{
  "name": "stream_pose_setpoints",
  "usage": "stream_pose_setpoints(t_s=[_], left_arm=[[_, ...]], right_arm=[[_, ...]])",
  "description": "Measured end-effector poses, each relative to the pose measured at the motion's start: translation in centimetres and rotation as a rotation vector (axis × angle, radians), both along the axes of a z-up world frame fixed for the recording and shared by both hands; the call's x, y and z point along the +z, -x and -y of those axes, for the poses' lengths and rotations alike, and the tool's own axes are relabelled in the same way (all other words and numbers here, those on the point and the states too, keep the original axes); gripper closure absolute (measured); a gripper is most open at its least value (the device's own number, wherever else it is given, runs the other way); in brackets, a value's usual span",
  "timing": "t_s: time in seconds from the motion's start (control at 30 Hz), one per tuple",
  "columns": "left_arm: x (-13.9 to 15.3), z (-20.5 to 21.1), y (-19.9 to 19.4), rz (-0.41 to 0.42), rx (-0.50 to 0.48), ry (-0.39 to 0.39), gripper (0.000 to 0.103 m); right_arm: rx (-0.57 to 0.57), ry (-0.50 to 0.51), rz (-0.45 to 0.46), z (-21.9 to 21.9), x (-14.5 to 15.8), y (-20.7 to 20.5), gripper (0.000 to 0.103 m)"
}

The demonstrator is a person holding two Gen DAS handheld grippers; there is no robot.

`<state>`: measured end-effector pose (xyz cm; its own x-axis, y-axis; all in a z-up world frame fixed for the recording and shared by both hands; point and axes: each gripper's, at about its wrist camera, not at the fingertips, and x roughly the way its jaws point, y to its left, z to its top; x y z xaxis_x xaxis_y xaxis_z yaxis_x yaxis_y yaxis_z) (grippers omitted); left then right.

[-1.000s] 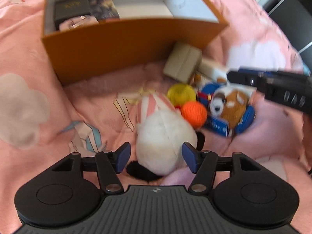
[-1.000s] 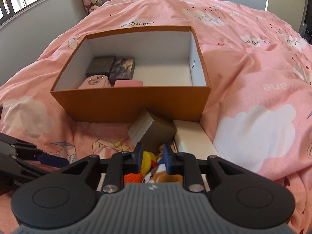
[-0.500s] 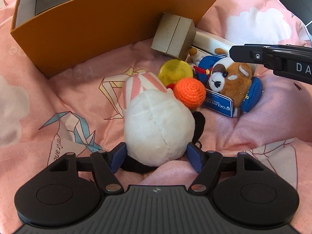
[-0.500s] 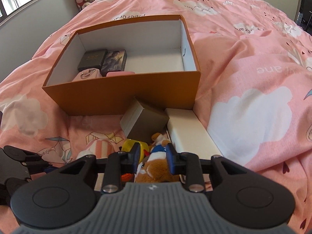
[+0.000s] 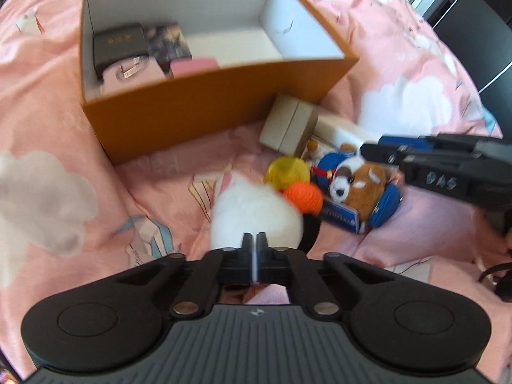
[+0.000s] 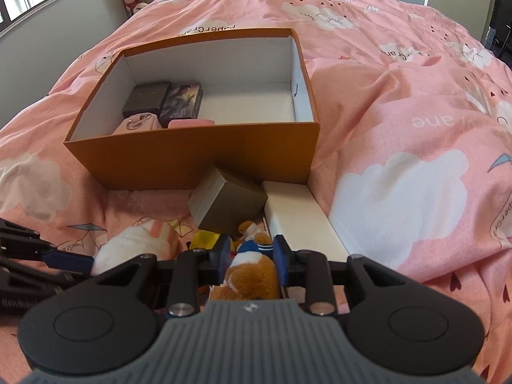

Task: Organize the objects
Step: 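Grasp the white striped-hat plush with the left tool while the right grasps the brown dog plush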

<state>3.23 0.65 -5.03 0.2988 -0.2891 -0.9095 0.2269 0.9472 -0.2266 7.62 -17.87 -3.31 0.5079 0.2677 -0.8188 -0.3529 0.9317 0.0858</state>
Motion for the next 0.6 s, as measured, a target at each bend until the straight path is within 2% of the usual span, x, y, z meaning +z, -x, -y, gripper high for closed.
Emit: stream_pose_setpoints(t_s=[0.1,0.13,0.2,0.27,0.33,0.43,0.6], left_arm=[[0.5,0.3,-0.4,0.004,-0.007,-0.013,0.102],[0.4,0.4,-0.5,-0.009,-0.015,-0.017,0.097],[-0.1,0.7,-0.5,-0.025,-0.034,-0.035,0.078],[-0.8,0.6,-0.3,-0.042,-0.035,-0.036,0.044],[-1.6,0.6,-0.3,-0.062,-0.035,-0.034,0.038],[-3.2,0.4,-0.6,-0.113,-0.018,-0.027,0.027],[-4.9,1.2,-0.5,-0.132,-0.022,-0.084,0.018]], right_arm=[[0.006,0.000,-0.001,-0.1,0.0,0.0,0.072],[0.006,0.001,-0.002,-0.2,0.0,-0.1,0.072],[0.010,0.002,-0.005,-0.2,0.0,-0.1,0.072],[0.021,0.009,-0.009,-0.3,0.0,0.0,0.071],[0.035,0.021,-0.014,-0.5,-0.1,0.2,0.066],[0.043,0.034,-0.018,-0.5,-0.3,0.3,0.065],[0.041,0.035,-0.023,-0.4,-0.4,0.2,0.065]])
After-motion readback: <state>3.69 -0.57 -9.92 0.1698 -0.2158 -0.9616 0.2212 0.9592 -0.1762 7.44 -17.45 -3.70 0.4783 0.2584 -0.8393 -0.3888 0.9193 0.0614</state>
